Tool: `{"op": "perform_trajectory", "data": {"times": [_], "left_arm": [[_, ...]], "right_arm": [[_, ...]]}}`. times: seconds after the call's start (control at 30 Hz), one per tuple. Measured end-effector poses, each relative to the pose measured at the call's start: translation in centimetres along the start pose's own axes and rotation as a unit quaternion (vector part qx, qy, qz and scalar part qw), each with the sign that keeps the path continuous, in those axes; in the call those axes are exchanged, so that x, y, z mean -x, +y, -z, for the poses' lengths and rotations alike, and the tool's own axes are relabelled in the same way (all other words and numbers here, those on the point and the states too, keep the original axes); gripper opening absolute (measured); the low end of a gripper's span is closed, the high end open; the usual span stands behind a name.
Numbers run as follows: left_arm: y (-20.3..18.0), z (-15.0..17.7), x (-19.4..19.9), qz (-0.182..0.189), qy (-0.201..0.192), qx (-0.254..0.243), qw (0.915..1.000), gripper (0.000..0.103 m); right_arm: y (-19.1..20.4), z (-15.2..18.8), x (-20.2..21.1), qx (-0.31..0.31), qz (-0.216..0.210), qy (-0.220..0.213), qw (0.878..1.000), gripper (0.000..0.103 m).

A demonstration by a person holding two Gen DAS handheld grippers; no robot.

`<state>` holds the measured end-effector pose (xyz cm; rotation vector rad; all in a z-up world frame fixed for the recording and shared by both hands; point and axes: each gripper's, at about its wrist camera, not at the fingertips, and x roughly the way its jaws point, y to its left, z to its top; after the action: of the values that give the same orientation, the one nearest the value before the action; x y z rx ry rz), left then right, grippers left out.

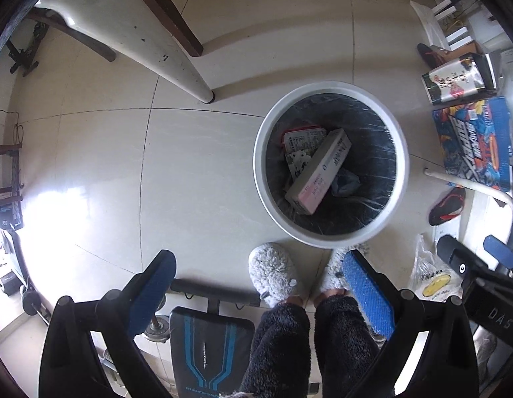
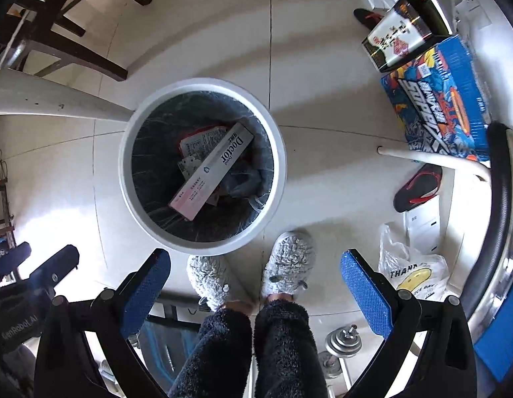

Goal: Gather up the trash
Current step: 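Move both open tools back up over the table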

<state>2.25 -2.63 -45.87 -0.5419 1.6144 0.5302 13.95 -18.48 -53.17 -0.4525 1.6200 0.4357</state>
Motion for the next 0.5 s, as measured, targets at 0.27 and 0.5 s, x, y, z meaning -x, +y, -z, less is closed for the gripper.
{"op": "perform_trajectory", "data": {"times": [0.27, 0.5], "left_arm": [[0.1, 3.0, 4.7, 0.011, -0.002, 0.000, 0.9999, 0.103], [0.5, 5.7, 11.4, 0.014, -0.013, -0.003, 0.9998, 0.103]], "right_arm": [[-0.1, 2.0, 6.0, -0.002, -0.001, -0.026, 1.000, 0.103], [-0.4, 5.1, 12.8, 0.000, -0.008, -0.031, 1.000, 0.103]]}}
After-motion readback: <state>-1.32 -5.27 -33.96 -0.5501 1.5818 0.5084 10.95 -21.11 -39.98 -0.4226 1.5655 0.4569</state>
